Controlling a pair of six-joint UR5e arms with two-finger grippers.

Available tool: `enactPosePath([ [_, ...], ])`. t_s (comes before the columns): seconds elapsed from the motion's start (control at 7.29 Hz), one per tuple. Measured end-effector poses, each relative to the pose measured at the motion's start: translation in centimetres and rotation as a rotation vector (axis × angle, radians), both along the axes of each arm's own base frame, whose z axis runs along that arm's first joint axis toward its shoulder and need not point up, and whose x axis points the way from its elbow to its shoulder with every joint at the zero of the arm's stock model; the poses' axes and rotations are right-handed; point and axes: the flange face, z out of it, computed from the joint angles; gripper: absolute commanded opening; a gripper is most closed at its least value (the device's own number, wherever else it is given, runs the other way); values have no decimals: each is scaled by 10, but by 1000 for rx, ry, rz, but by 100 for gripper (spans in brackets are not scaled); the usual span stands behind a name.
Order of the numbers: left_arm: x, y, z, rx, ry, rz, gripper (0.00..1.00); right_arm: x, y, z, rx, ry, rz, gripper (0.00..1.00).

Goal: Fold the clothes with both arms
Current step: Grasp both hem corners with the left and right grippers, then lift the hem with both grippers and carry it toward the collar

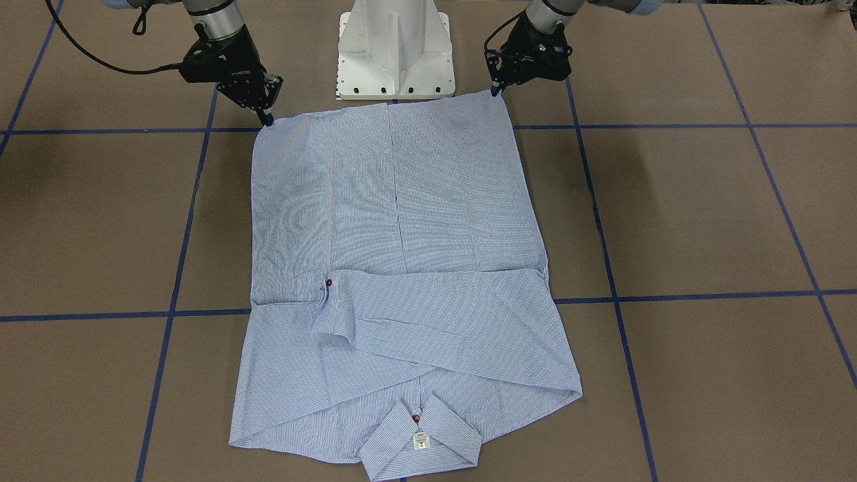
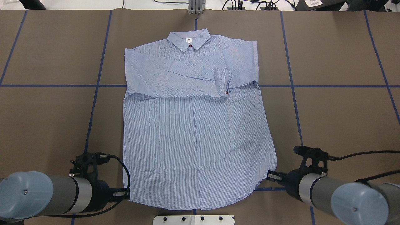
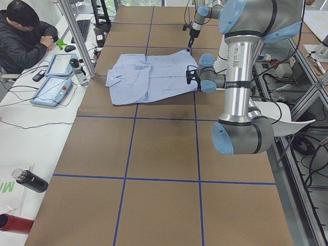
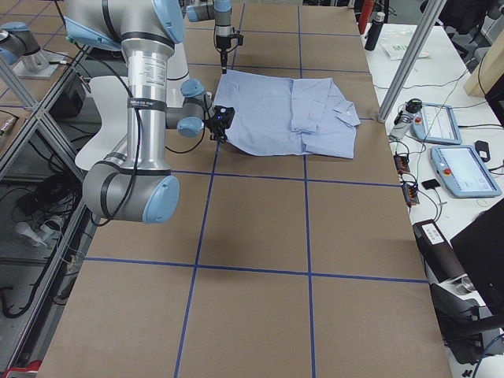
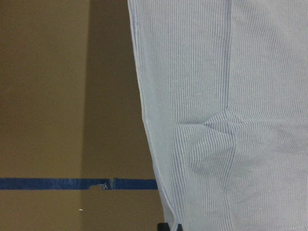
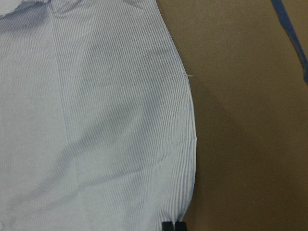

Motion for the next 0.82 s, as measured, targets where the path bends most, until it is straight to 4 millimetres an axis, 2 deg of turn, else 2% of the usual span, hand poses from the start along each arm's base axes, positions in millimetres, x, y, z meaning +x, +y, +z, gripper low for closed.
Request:
enactPosePath([
  [0.14, -17, 6, -22, -14, 39, 49, 0, 30, -5, -30, -54, -33, -43, 0],
  [0.41, -68, 22, -74, -36, 132, 142, 0, 94, 11, -95, -118, -92, -135, 0],
  [0.55, -94, 27, -95, -50, 146, 174, 0, 123, 17, -118, -138, -116, -162, 0],
  [0.69, -107, 22, -101, -66, 120, 167, 0, 137, 12, -124, -143, -118, -162, 0],
  [0.82, -103, 6, -96, -81, 71, 127, 0, 132, -5, -117, -121, -95, -141, 0],
])
